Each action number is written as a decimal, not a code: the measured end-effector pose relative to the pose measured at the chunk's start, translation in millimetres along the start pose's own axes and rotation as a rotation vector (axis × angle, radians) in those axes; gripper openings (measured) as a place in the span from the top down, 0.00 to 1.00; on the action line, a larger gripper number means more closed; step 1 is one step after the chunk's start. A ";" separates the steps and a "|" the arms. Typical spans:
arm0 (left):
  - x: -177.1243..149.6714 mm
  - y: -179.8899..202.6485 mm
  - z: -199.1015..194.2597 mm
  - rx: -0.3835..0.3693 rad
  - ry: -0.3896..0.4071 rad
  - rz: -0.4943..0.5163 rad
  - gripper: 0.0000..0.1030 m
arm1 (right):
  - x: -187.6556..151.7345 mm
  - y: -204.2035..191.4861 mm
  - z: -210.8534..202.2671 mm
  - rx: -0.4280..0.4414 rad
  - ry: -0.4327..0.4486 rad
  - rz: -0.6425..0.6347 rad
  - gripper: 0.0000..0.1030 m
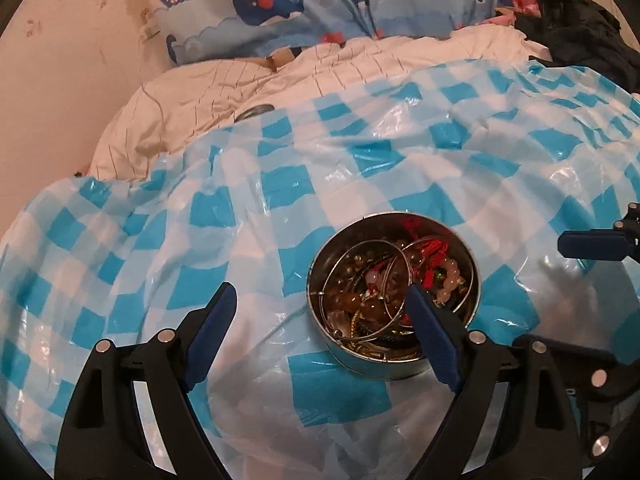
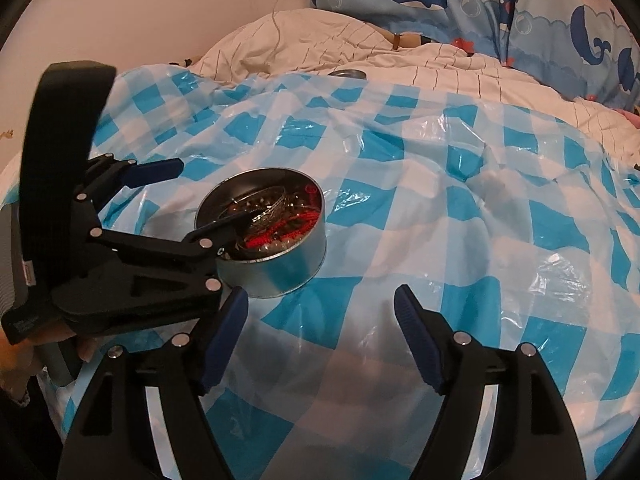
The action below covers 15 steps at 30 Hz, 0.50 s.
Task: Organize jewelry
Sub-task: 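Move the open left gripper over the tin above the bangles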
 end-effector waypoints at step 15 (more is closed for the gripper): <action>2.9 8.4 -8.3 -0.078 0.052 0.010 0.29 | -1.9 1.4 -7.4 -0.020 0.013 -0.003 0.26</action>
Point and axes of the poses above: each gripper's, at about its wrist camera, not at the fingertips, and z roughly the way its jaws point, y to its right, x to its top, the point moved 5 cm from there along z, roughly the way its jaws point, and after that the axes turned 1 degree about x, right-handed, at the moved point
